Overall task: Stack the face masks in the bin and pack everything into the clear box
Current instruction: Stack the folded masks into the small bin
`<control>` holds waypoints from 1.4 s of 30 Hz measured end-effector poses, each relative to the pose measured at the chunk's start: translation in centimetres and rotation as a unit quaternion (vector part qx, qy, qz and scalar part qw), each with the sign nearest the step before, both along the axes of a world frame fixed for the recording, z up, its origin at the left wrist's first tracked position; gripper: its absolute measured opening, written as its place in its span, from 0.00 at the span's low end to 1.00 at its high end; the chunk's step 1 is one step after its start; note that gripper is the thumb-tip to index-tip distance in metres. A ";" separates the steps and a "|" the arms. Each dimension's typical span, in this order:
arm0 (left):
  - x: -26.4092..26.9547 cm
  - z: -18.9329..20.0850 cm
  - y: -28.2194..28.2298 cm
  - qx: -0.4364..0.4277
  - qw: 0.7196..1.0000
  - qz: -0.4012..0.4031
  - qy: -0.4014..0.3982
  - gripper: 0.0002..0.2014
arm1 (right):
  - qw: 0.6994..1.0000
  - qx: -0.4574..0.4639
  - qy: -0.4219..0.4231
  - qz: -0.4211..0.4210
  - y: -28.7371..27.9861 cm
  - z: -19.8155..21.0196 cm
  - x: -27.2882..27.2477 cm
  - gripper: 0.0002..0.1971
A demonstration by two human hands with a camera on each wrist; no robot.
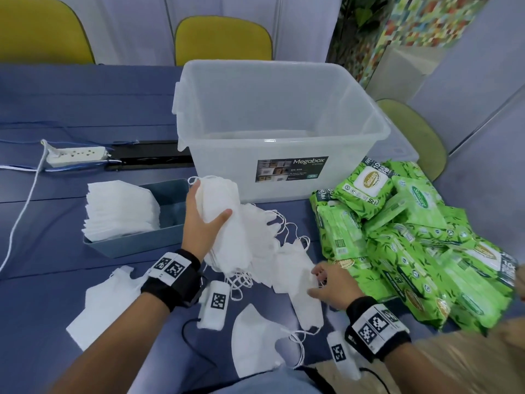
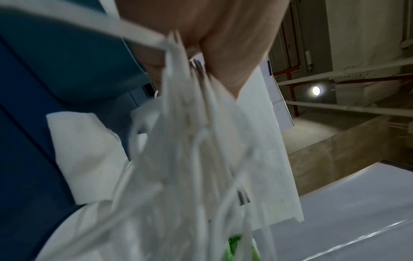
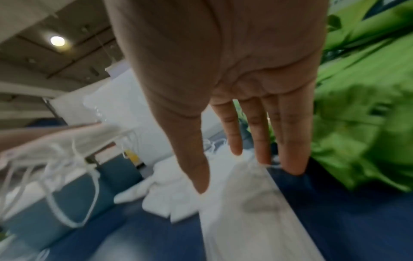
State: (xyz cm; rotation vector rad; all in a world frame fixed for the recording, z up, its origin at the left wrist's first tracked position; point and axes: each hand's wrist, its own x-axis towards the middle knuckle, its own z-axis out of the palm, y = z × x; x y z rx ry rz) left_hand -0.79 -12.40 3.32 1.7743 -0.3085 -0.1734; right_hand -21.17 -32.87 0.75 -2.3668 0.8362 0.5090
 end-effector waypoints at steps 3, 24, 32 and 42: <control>-0.2 -0.2 0.0 0.013 1.000 0.003 0.002 0.27 | 0.999 -0.028 0.035 -0.005 0.9 -2.0 -0.9 0.38; -1.3 -1.3 -1.1 0.033 0.992 -0.076 0.097 0.32 | 0.985 0.036 -0.097 -0.138 3.1 -4.6 1.7 0.33; -0.8 -1.0 0.1 0.039 0.995 -0.083 0.051 0.15 | 0.964 -0.022 -0.243 -0.106 1.1 0.5 1.7 0.44; -1.0 -1.2 -0.3 0.032 0.991 -0.105 0.074 0.09 | 0.900 -0.162 -0.405 -0.024 -0.3 4.7 2.9 0.45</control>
